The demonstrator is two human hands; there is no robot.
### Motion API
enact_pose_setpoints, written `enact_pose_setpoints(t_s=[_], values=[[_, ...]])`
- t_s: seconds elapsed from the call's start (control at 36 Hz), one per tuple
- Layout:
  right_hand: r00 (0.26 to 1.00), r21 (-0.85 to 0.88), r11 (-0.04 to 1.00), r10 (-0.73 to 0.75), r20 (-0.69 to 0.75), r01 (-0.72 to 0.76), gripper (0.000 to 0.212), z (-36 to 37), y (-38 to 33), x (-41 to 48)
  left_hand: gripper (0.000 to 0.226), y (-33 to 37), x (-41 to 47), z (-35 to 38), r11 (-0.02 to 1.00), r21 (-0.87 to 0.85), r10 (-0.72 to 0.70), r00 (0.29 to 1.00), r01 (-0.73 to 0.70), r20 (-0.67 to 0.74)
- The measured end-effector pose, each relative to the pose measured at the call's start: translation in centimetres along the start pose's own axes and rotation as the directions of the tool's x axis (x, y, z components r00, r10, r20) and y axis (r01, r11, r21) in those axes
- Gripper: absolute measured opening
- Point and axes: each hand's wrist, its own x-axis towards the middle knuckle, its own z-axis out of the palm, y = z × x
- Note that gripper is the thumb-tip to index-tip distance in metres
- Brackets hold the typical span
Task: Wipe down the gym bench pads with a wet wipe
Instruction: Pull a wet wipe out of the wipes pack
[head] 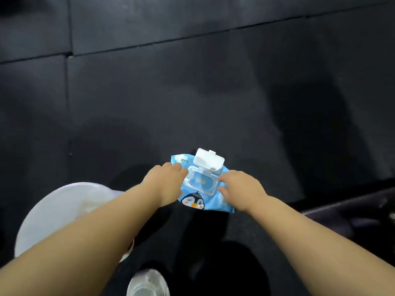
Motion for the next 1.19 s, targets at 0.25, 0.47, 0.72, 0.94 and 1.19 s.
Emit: enact_pose_setpoints(t_s=[0.25,0.47,0.72,0.94,1.19], values=[[0.95,0.056,0.988,-0.123,-0.286,0.145,0.013,5.6,0.1,4.1,0.084,0.3,4.4,4.7,0.996,-0.069,-0.063,0.997,0.06,-0.05],[0.912,-0.066,0.981,-0.196,-0.361,0.184,0.019,6.4,0.3,5.2,0.083,-0.1,4.7,5.0,0.976,-0.197,-0.11,0.988,0.088,-0.105],[0.921,-0.168,0.97,-0.222,-0.32,0.175,0.007,6.9,0.7,5.3,0.075,1.2,3.8,6.3,0.93,-0.311,-0.246,0.96,0.196,-0.131],[0.897,-0.244,0.942,-0.304,-0.32,0.232,0.028,7.1,0.0,5.7,0.079,0.9,3.7,6.8,0.919,-0.358,-0.226,0.964,0.164,-0.138],[0.934,-0.189,0.95,-0.288,-0.213,0.25,0.043,7.1,-1.2,6.2,0.077,0.8,3.9,6.9,0.902,-0.392,-0.246,0.961,0.178,-0.13]])
